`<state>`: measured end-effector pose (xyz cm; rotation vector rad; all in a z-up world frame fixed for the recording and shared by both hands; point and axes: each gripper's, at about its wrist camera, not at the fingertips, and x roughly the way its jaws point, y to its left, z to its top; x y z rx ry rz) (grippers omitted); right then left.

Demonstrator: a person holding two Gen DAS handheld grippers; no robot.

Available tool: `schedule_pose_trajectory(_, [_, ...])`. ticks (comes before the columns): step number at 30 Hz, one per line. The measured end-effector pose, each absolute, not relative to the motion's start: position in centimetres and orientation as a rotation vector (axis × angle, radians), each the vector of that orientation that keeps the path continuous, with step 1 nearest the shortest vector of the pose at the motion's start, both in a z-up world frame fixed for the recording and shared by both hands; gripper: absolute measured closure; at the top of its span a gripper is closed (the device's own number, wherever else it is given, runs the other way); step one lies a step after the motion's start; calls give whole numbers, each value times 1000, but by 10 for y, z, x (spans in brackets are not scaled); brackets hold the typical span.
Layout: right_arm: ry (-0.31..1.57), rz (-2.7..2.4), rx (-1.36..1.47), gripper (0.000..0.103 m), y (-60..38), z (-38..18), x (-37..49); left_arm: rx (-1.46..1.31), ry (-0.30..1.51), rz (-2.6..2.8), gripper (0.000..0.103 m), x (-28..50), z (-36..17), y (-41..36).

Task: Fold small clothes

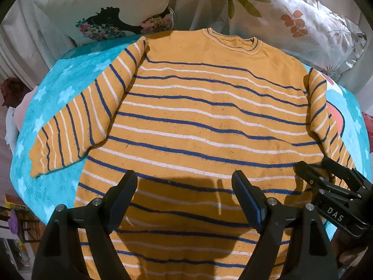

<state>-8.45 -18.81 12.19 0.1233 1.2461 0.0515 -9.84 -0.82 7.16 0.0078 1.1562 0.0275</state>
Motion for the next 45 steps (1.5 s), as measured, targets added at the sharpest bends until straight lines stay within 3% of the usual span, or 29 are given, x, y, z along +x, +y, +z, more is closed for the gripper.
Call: schedule_pose_trajectory(45, [1266, -116, 0, 20, -201, 131, -114, 79, 1165, -65, 21, -100, 72, -38])
